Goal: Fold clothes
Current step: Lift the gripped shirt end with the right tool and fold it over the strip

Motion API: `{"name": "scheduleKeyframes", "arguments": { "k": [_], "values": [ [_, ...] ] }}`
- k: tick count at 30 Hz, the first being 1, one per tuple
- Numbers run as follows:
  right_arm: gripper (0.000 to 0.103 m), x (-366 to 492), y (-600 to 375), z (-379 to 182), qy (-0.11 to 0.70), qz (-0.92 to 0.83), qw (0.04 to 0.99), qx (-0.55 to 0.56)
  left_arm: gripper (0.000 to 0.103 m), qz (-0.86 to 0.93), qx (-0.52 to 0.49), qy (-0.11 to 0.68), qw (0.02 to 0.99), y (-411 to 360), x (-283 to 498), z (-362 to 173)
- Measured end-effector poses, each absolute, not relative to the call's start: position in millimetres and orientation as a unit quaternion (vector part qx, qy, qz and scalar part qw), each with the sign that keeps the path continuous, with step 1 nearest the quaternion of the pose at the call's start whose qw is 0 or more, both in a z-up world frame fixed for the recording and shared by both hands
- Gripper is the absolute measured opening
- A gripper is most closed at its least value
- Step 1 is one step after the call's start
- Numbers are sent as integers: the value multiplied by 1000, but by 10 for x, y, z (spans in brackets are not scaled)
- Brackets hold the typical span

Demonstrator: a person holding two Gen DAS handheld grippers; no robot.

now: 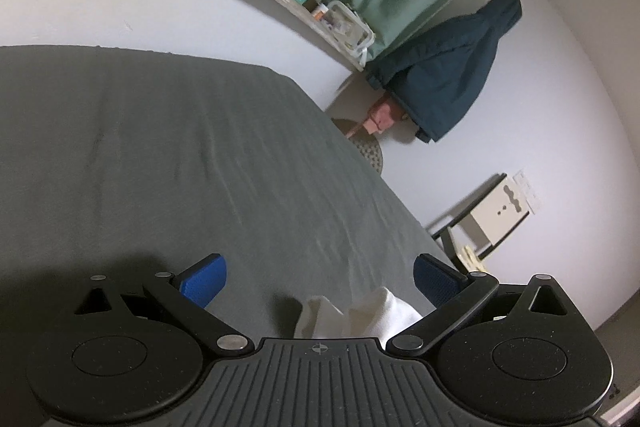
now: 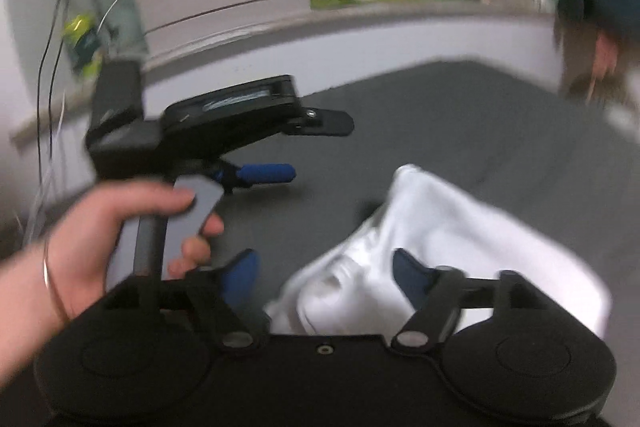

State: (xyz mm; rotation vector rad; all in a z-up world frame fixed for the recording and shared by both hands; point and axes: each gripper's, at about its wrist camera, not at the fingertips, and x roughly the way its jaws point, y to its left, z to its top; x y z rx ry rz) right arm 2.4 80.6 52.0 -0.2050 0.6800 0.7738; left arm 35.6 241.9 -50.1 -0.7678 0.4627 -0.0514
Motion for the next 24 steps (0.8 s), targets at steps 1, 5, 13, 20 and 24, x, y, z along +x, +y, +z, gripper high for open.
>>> {"name": "scheduleKeyframes", "arguments": {
  "k": [1, 5, 13, 20, 24],
  "values": [
    [82, -41, 800, 500, 321, 366, 865, -119, 101, -28, -368, 226, 902, 2403, 356, -501],
    [77, -42, 979, 293, 332, 360, 855, -170, 101, -41, -355, 232, 904, 2349, 358, -495],
    [13, -82, 1207, 145, 291, 354, 857, -237, 101, -28, -371, 231, 899, 2436, 347, -547],
    [10, -126, 1367, 157, 267, 368, 853, -255, 101, -35, -372, 214, 902, 2450, 340, -533],
    [15, -51, 1386, 43, 289, 376, 849, -234, 101, -48, -378, 205, 901, 2450, 333, -537]
  ]
}}
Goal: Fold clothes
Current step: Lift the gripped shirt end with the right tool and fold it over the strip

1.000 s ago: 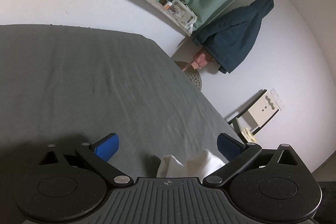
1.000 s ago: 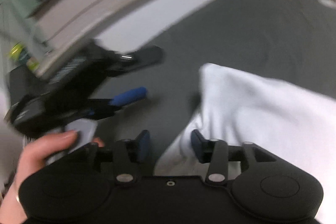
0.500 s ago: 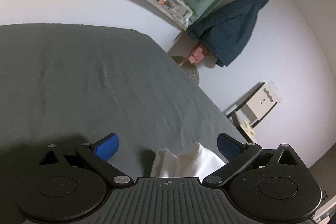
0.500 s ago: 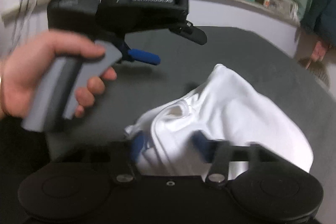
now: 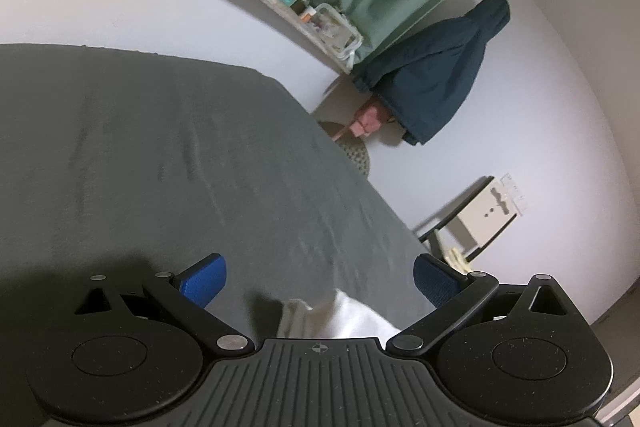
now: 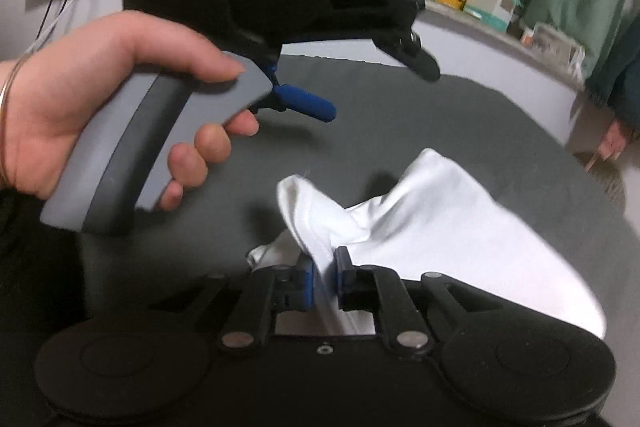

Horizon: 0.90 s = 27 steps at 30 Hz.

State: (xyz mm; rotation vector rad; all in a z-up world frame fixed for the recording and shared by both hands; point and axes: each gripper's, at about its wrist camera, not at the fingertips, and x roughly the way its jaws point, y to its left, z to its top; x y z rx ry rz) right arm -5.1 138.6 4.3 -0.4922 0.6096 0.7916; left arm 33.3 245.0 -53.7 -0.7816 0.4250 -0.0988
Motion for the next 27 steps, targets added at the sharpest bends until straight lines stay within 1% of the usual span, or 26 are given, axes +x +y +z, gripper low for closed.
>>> {"name": "scheduleKeyframes", "arguments": {
  "k": [1, 2, 3, 5, 7, 10, 12, 14, 16, 18, 22, 24, 27],
  "values": [
    [18, -21, 1376, 59, 292, 379, 848, -228, 101, -52, -378, 205, 901, 2443, 335, -537],
    [26, -24, 1372, 81, 291, 382, 846, -230, 101, -58, -379, 203, 901, 2434, 343, -533],
    [42, -28, 1368, 103, 290, 385, 845, -231, 101, -67, -379, 202, 901, 2421, 349, -527],
    [53, -95, 1318, 179, 281, 392, 846, -228, 101, -91, -376, 192, 902, 2386, 357, -496],
    [54, -174, 1215, 286, 267, 397, 853, -210, 101, -114, -372, 183, 903, 2351, 364, -465],
    [60, -138, 890, 475, 264, 370, 879, -147, 101, -170, -376, 155, 898, 2296, 367, -407],
    [61, -15, 611, 526, 278, 328, 897, -105, 101, -222, -384, 134, 886, 2248, 372, -371],
    [61, 166, 321, 498, 298, 272, 911, -84, 101, -270, -376, 140, 875, 2140, 425, -348],
    [60, 360, 130, 446, 318, 235, 915, -81, 101, -293, -341, 170, 877, 1960, 503, -327],
    [60, 511, 20, 425, 317, 232, 916, -85, 101, -287, -301, 216, 883, 1787, 576, -365],
    [60, 763, -50, 350, 317, 290, 897, -98, 101, -242, -234, 315, 887, 1626, 686, -557],
    [61, 820, -66, 251, 317, 309, 891, -98, 101, -209, -206, 341, 893, 1639, 694, -632],
    [65, 884, -110, 112, 310, 321, 891, -86, 101, -187, -162, 346, 905, 1612, 671, -613]
  ]
}}
